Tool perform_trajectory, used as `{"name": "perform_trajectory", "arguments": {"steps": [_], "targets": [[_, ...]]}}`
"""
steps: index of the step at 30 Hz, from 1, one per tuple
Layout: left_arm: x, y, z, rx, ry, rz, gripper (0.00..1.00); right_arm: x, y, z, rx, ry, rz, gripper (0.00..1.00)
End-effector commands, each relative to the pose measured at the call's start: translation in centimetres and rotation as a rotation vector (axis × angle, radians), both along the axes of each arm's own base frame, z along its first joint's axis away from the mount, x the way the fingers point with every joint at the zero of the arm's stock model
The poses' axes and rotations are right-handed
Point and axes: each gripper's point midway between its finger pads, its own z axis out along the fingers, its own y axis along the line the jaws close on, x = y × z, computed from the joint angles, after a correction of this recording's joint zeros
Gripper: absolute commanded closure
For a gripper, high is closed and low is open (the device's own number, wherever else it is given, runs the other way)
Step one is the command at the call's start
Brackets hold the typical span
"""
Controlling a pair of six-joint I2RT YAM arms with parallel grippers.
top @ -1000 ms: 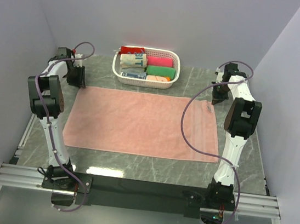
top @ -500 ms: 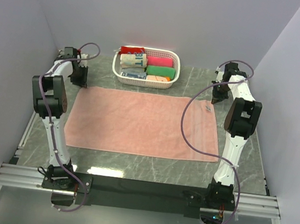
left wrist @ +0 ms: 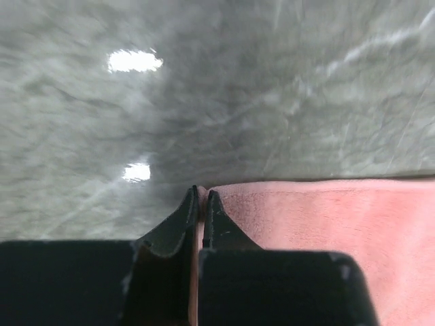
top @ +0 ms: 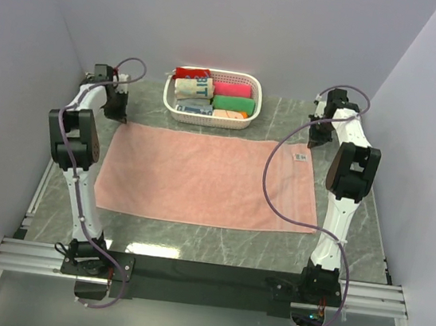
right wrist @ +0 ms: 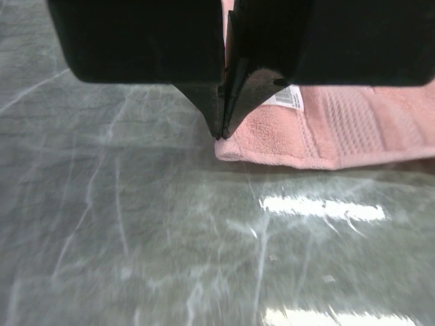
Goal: Roll the towels
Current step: Fold the towel
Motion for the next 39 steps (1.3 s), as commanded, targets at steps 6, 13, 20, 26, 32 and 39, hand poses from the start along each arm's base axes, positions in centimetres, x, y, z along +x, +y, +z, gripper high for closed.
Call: {"name": "perform_trajectory", "arguments": {"steps": [6, 13, 20, 26, 32, 39], "targets": [[3.8, 1.5, 10.3, -0.181, -0.267, -0.014, 1.0, 4.4, -1.4, 7.4, 0.035, -0.216, -0.032, 1.0], [0.2, 0.9, 10.4, -0.18, -0.21, -0.094, 1.0, 0.6, -1.1, 7.5, 0.029, -0.17, 0.046, 1.0], [-4.5, 2.2, 9.2, -0.185, -0.15, -0.098, 1.0, -3.9, -0.9, 7.3, 0.059, -0.103, 0.121, 1.0], [-9.2, 3.9, 9.5, -0.163, -0.108, -0.133, 1.0, -7.4, -1.3, 7.9, 0.043, -0.081, 0.149, 1.0], [-14.6, 4.0, 7.2, -0.13, -0.001, -0.205, 1.0, -11.1, -2.8, 6.0, 0.006, 0.014, 0.179, 1.0], [-18.2, 4.2, 3.3, -0.107, 0.134, -0.191, 1.0, -15.2, -2.5, 2.2, 0.042, 0.163, 0.186, 1.0]]}}
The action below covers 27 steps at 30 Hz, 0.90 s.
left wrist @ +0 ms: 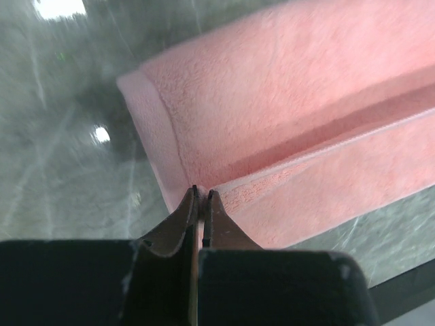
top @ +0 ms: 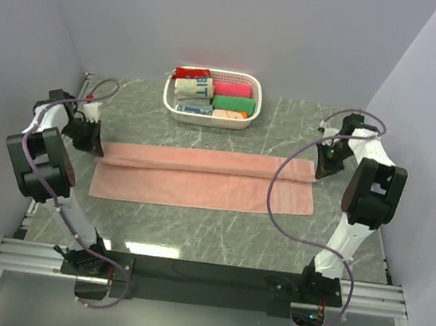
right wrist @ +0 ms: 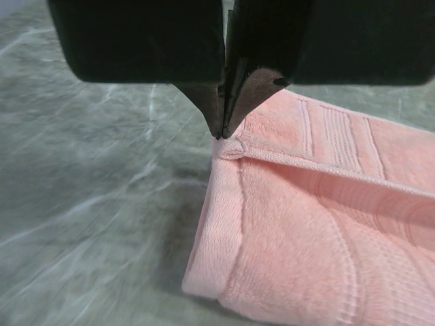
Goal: Roll the towels
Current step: Fold the towel
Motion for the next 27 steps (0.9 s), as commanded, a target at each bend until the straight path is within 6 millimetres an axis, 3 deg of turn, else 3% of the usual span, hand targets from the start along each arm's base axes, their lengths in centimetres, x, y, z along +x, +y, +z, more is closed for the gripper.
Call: {"name": "perform_trajectory", "arguments": {"steps": [1, 6, 9, 11, 18, 27], "targets": [[-1.0, 1.2, -0.6, 0.069, 0.015, -0.011, 0.99, -1.3, -1.0, -0.7, -0.032, 0.041, 0.008, 1.0], [-0.8, 1.4, -2.4, 0.071, 0.061, 0.051, 0.99, -1.6, -0.9, -2.2, -0.022, 0.087, -0.009, 1.0], [-0.5, 1.4, -2.7, 0.063, 0.077, 0.062, 0.99, -1.2, -0.9, -1.8, -0.019, 0.078, -0.013, 1.0], [-0.2, 1.1, -2.1, 0.044, 0.063, 0.054, 0.99, -1.0, -0.9, -1.0, -0.023, 0.068, -0.006, 1.0], [0.3, 1.8, 4.2, 0.1, -0.033, 0.018, 1.0, -1.4, -1.6, 3.3, -0.065, 0.011, 0.017, 1.0], [-4.4, 3.9, 4.7, 0.184, 0.063, -0.034, 0.99, -4.9, -3.4, 2.4, -0.175, 0.077, 0.056, 1.0]]}}
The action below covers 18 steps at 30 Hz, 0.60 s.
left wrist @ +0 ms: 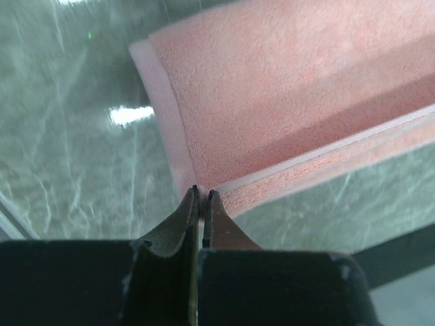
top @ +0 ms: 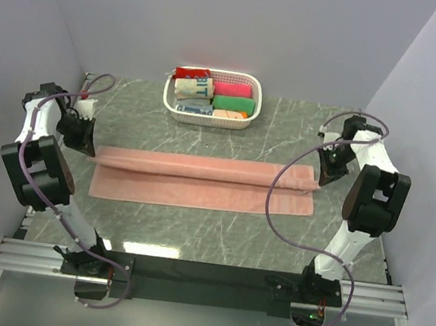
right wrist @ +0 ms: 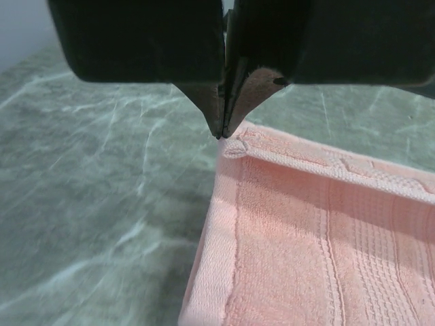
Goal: Roll the towels
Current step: Fold the towel
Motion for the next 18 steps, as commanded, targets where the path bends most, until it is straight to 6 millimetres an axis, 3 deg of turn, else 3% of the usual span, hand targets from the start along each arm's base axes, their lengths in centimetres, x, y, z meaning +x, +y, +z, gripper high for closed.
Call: {"name": "perform_trajectory", "arguments": {"steps": [1, 4, 8, 14, 18], "targets": [[-2.4, 3.1, 1.2, 0.105, 0.026, -0.024, 1.0, -1.9, -2.9, 0.8, -0.133, 0.021, 0.026, 1.0], [-3.6, 2.8, 1.2, 0.109, 0.043, -0.047, 0.99, -2.9, -2.5, 0.0, -0.119, 0.048, 0.034, 1.0], [-5.7, 2.1, -1.9, 0.092, 0.12, -0.038, 1.0, -4.0, -1.5, -2.8, -0.096, 0.126, 0.027, 1.0], [-5.6, 2.4, -6.2, 0.1, 0.163, 0.04, 0.99, -3.3, -1.7, -4.6, -0.117, 0.135, 0.002, 1.0], [-5.6, 2.3, -7.6, 0.086, 0.175, 0.062, 1.0, -3.3, -1.8, -4.8, -0.123, 0.139, 0.006, 1.0]]}}
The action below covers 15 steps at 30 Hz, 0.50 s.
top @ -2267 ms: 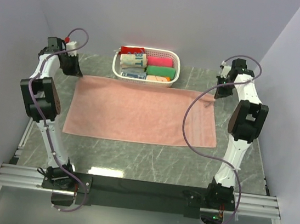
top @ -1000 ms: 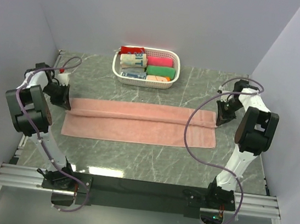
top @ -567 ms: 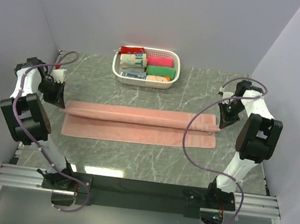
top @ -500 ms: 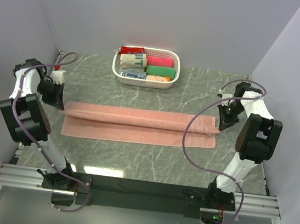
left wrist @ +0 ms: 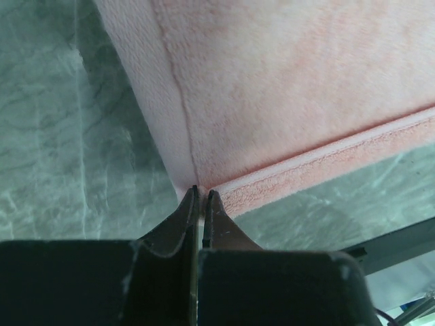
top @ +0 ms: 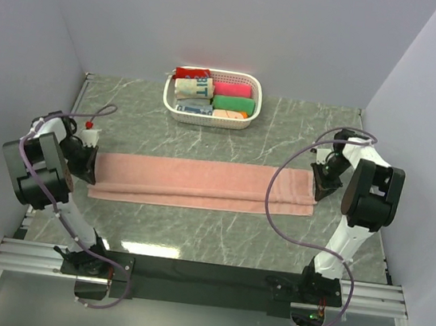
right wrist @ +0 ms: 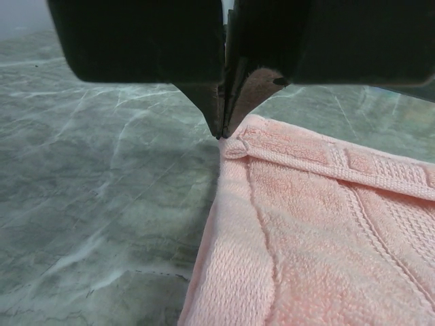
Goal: Roll the towels
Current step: Fold the towel
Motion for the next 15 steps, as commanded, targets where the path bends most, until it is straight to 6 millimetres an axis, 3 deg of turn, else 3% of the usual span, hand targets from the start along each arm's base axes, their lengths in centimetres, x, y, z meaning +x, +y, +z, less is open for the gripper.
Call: {"name": "perform_trajectory", "arguments": {"steps": [1, 6, 10, 15], "targets": [[1.4, 2.5, -0.9, 0.098, -0.044, 0.031, 0.99, 0.7, -1.8, -0.2, -0.087, -0.027, 0.004, 1.0], [2.1, 2.8, -0.4, 0.102, -0.055, 0.037, 1.0, 1.1, -1.4, 0.7, -0.064, -0.041, 0.003, 1.0], [3.1, 2.9, 1.7, 0.091, -0.084, 0.035, 1.0, 1.6, -1.2, 1.8, -0.051, -0.064, 0.002, 1.0], [2.2, 2.6, 3.5, 0.093, -0.073, 0.014, 0.99, 1.6, -1.2, 2.9, -0.053, -0.08, 0.011, 1.0]]}}
